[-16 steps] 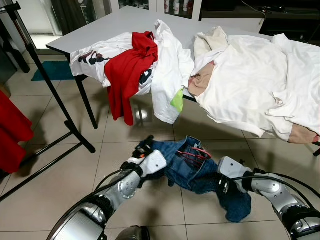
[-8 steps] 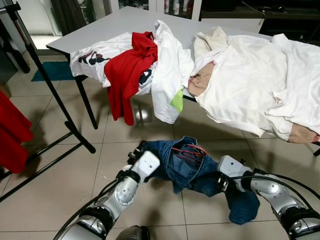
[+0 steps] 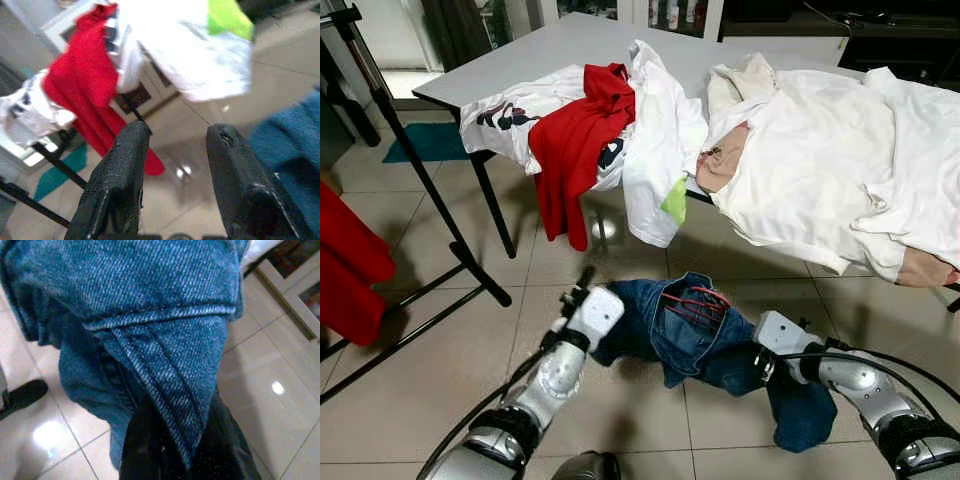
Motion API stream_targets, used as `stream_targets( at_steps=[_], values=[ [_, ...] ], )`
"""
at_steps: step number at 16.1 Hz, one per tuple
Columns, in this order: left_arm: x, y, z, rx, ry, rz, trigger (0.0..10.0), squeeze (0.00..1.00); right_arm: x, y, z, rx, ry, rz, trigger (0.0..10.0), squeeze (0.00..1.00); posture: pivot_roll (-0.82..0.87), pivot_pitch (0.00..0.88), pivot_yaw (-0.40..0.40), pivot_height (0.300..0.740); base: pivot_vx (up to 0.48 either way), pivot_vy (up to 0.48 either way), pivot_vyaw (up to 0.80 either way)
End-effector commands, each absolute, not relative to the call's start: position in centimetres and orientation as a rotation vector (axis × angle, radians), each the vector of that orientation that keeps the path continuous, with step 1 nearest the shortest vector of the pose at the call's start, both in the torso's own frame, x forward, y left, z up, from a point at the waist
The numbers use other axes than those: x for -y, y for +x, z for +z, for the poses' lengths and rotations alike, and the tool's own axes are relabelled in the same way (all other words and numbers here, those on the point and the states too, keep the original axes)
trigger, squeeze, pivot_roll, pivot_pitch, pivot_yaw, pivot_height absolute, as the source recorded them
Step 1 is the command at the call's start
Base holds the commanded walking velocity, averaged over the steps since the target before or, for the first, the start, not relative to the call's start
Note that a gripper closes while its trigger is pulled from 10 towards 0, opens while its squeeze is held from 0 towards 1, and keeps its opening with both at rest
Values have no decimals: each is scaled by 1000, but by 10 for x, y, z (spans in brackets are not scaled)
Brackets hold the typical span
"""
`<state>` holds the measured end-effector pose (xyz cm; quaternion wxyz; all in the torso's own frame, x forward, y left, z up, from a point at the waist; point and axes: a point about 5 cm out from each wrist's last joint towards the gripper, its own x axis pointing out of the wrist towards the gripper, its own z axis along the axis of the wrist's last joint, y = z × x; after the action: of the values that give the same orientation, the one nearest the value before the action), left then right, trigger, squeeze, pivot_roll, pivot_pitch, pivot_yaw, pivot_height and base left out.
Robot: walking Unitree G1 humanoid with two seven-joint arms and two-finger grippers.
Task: Hang hanger
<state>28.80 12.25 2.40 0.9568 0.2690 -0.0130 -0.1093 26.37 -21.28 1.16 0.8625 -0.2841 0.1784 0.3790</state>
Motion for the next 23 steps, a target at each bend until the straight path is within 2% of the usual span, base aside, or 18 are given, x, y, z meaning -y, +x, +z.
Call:
stream_targets(
  at_steps=[1,4,6,10,15,23],
  values=[
    [-131,294,34,74,513,-152,10000,0,213,267,18,-314,-561,752,0,0,15,0,71,740,0,0,0],
    [-141,296,38,76,467,-85,10000,0,210,268,19,-289,-545,735,0,0,19,0,73,740,0,0,0],
    [-158,294,32,-5,388,10,10000,0,207,275,25,-236,-505,678,0,0,28,0,73,740,0,0,0],
    [-161,289,22,-73,359,15,10000,0,208,284,37,-144,-395,573,0,0,27,0,72,740,0,0,0],
    [-158,283,15,-100,361,-11,10000,0,198,277,37,-86,-337,603,0,0,10,0,82,740,0,0,0],
    [-157,272,4,-141,378,-36,10000,0,171,280,66,116,-203,713,0,0,13,0,84,740,0,0,0]
  ],
)
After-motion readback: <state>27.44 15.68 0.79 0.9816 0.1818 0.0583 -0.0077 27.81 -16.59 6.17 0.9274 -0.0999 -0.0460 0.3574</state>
